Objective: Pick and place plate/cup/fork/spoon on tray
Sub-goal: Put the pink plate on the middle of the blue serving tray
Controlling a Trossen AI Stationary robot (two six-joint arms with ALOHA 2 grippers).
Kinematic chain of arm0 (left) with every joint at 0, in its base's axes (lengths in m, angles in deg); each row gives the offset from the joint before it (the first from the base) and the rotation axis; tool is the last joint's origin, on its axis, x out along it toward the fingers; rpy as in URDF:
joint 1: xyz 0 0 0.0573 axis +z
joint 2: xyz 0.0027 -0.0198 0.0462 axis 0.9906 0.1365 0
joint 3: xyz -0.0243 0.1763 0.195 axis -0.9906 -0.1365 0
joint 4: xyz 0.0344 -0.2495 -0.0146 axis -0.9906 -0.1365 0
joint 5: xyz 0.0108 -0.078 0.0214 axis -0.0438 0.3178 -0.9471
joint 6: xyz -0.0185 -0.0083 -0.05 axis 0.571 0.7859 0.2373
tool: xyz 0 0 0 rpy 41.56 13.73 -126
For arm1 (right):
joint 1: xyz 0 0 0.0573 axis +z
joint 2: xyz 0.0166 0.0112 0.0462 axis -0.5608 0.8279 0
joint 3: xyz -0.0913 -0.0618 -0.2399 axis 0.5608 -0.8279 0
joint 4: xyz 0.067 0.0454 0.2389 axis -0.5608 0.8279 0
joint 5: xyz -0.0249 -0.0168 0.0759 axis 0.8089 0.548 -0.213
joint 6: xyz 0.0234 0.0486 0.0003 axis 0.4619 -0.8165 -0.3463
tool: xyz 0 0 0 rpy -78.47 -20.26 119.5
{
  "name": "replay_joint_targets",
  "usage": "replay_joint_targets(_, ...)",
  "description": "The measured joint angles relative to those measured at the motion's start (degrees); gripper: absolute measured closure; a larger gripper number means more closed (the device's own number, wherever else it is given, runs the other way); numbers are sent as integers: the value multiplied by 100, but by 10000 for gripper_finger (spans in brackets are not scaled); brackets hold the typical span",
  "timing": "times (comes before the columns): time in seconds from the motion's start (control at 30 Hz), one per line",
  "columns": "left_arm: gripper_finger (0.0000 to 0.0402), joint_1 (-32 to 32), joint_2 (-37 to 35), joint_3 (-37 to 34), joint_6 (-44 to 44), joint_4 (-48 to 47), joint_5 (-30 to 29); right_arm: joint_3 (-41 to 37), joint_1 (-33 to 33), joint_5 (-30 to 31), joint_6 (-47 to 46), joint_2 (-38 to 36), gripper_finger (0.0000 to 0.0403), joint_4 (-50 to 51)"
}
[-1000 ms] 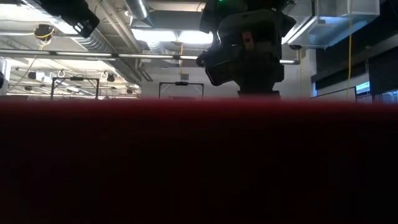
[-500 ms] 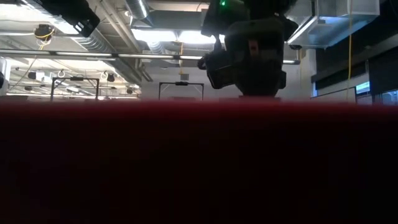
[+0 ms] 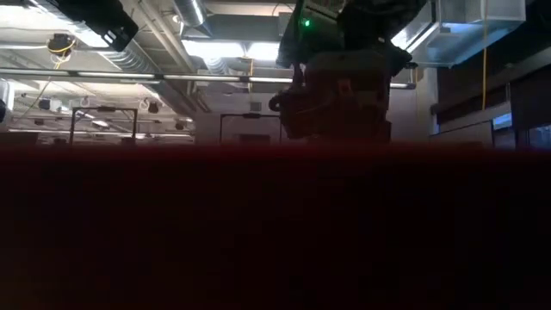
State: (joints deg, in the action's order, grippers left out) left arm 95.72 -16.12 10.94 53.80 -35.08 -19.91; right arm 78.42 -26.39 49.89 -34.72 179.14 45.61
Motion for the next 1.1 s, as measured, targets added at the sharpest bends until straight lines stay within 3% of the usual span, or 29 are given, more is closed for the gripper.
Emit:
replay_joint_targets(0.17,372,0,-2,0,0,-1,0,4,0,-11,-114,107,337,-197)
replay_joint_targets(0.3,372,0,0,0,-2,2,0,18,-4,-37,-197,62,386,-224)
replay_joint_targets(0.5,372,0,0,0,-2,4,0,348,-44,119,-224,72,394,122)
replay_joint_targets(0.87,372,0,-1,0,-152,-7,-59,2090,-585,290,-268,72,394,2697)
replay_joint_targets(1.1,372,1,14,0,-172,-17,-428,3280,-1094,786,-463,67,394,4007)
